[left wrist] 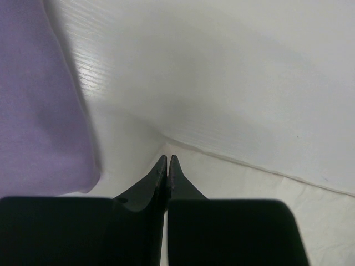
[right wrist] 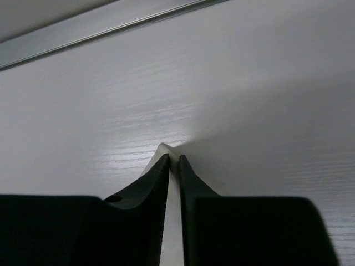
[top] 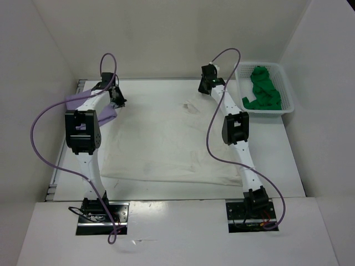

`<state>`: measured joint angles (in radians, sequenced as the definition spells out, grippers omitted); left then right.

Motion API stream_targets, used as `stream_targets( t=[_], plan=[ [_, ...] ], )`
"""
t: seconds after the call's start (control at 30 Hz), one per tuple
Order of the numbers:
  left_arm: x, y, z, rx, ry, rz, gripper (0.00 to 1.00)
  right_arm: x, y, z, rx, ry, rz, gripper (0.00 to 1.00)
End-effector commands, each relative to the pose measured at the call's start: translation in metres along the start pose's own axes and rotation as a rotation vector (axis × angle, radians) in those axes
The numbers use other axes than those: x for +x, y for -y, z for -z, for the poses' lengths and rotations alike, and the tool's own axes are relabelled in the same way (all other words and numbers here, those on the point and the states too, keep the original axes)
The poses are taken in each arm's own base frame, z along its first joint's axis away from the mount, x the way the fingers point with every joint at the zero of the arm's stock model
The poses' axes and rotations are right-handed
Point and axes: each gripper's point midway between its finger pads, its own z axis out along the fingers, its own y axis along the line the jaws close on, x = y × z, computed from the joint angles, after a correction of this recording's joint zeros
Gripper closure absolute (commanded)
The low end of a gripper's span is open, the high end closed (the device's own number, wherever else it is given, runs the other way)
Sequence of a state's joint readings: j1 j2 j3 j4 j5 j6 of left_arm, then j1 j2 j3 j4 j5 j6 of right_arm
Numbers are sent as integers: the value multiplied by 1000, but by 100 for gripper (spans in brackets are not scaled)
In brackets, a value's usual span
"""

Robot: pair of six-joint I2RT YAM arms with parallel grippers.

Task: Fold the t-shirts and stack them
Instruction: Grap the side of the flattened tshirt furthest away from the robot with both arms, then fold the other side of the tshirt into a rectangle

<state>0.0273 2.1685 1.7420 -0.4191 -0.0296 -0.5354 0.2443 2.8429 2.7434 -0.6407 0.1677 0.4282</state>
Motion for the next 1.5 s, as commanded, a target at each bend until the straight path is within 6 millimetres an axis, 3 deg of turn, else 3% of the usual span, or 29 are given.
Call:
stream_targets(
  t=[0.0, 0.1, 0.17, 0.27, 0.33, 0.4, 0.43, 0.5, 0.53, 0.57, 0.6, 0.63, 0.67, 0.7, 0.73, 0.77, 0.9, 0.93, 0.97, 1.0, 1.03, 1.07, 1.1, 1.17, 1.3, 1.47],
  plan=[
    [-13, 10, 16, 29, 51, 15, 100, 0, -6, -1, -28, -1, 4, 86],
    [-15, 11, 19, 34, 60, 15, 100, -2, -6, 1, -28, -1, 4, 99],
    [-15, 11, 19, 34, 60, 15, 100, -6, -5, 2, -33, -1, -33, 100],
    [-18, 12, 26, 40, 71, 15, 100, -27, -13, 21, -84, 8, -73, 100],
    [-21, 14, 31, 46, 82, 24, 100, -54, -19, 45, -117, 43, -83, 100],
    [-28, 20, 42, 66, 101, 24, 100, -62, -13, 64, -109, 25, -77, 100],
    [-29, 19, 48, 68, 107, 15, 100, -81, -12, 86, -112, 46, -85, 100],
    [-25, 18, 54, 68, 107, 14, 100, -63, 0, 96, -85, -36, -83, 100],
    [-28, 13, 56, 65, 117, 22, 100, -86, -1, 128, -108, 2, -92, 100],
    [-28, 5, 58, 62, 114, 21, 100, -47, 13, 121, -71, -99, -85, 100],
    [-24, 3, 61, 59, 108, 21, 100, -63, 20, 129, -96, -35, -105, 100],
    [-24, -4, 64, 51, 109, 30, 100, -92, 21, 175, -125, 45, -127, 100],
    [-24, -11, 66, 42, 112, 29, 100, -54, 38, 171, -104, -43, -141, 100],
    [-27, -7, 75, 62, 129, 28, 100, -51, 45, 180, -109, -48, -149, 100],
    [-18, -14, 73, 58, 106, 34, 100, -56, 49, 200, -111, -27, -155, 100],
    [-15, -15, 74, 56, 102, 35, 100, -32, 66, 201, -74, -86, -148, 100],
    [-10, -18, 84, 74, 101, 52, 100, -5, 89, 236, -48, -107, -163, 100],
    [-8, -19, 87, 74, 101, 52, 100, 13, 101, 239, -25, -138, -170, 100],
    [-12, -22, 96, 75, 119, 58, 100, 10, 101, 256, -36, -114, -170, 100],
    [-3, -31, 96, 57, 98, 79, 100, 14, 102, 263, -37, -112, -170, 100],
    [3, -31, 99, 67, 86, 79, 100, 34, 110, 266, -21, -147, -170, 100],
    [1, -37, 105, 63, 99, 89, 100, 32, 109, 282, -33, -119, -179, 100],
    [5, -40, 107, 68, 89, 109, 100, 51, 114, 286, -25, -159, -180, 100],
    [19, -46, 109, 59, 68, 111, 100, 56, 117, 306, -33, -141, -180, 100],
    [42, -60, 117, 25, 35, 143, 100, 96, 127, 329, -28, -203, -204, 100],
    [39, -79, 144, -4, 69, 209, 100, 130, 134, 355, -12, -273, -248, 100]
  ],
)
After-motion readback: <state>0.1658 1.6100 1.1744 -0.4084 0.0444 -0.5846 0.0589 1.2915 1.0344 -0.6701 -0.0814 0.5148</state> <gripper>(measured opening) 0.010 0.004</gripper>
